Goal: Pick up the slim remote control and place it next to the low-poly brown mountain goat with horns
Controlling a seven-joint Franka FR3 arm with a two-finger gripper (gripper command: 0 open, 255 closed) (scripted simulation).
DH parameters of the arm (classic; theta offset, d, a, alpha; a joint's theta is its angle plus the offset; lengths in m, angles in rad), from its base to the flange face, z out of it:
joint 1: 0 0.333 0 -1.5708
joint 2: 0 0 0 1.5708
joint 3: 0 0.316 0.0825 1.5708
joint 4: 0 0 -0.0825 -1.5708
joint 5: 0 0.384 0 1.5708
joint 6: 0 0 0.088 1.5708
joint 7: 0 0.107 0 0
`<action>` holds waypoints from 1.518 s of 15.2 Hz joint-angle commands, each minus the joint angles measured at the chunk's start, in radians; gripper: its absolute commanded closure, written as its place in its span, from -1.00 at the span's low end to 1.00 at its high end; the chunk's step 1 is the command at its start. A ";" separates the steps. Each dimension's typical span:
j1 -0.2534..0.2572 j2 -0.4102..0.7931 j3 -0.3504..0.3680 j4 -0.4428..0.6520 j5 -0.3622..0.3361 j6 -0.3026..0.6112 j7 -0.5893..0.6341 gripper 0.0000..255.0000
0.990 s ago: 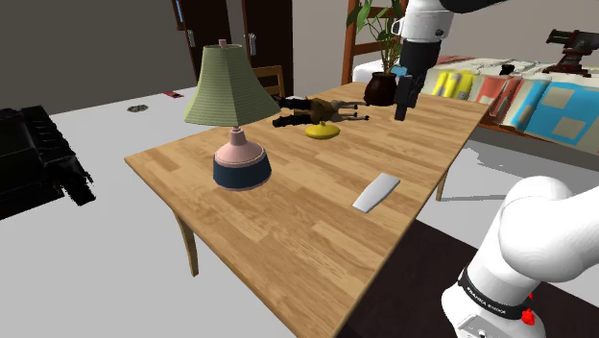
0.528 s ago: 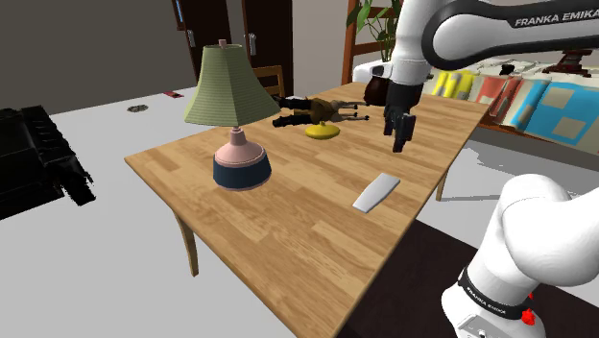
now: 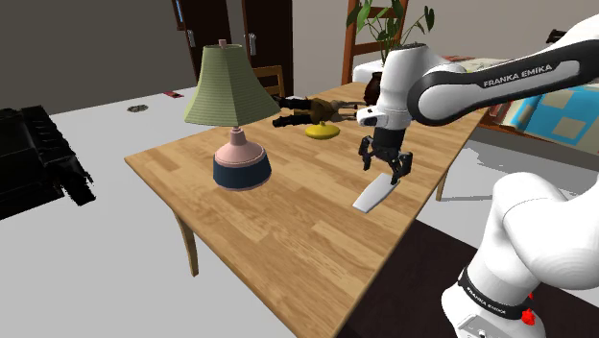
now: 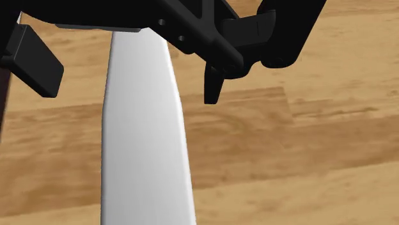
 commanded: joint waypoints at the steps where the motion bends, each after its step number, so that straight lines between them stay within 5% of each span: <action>1: 0.033 -0.001 -0.040 -0.037 -0.030 0.039 -0.127 -1.00; 9: 0.029 0.061 -0.080 -0.105 -0.061 0.167 -0.124 -1.00; 16: 0.029 0.061 -0.080 -0.105 -0.061 0.167 -0.124 -1.00; 17: 0.029 0.061 -0.080 -0.105 -0.061 0.167 -0.124 1.00; 23: 0.029 0.061 -0.080 -0.105 -0.061 0.167 -0.124 1.00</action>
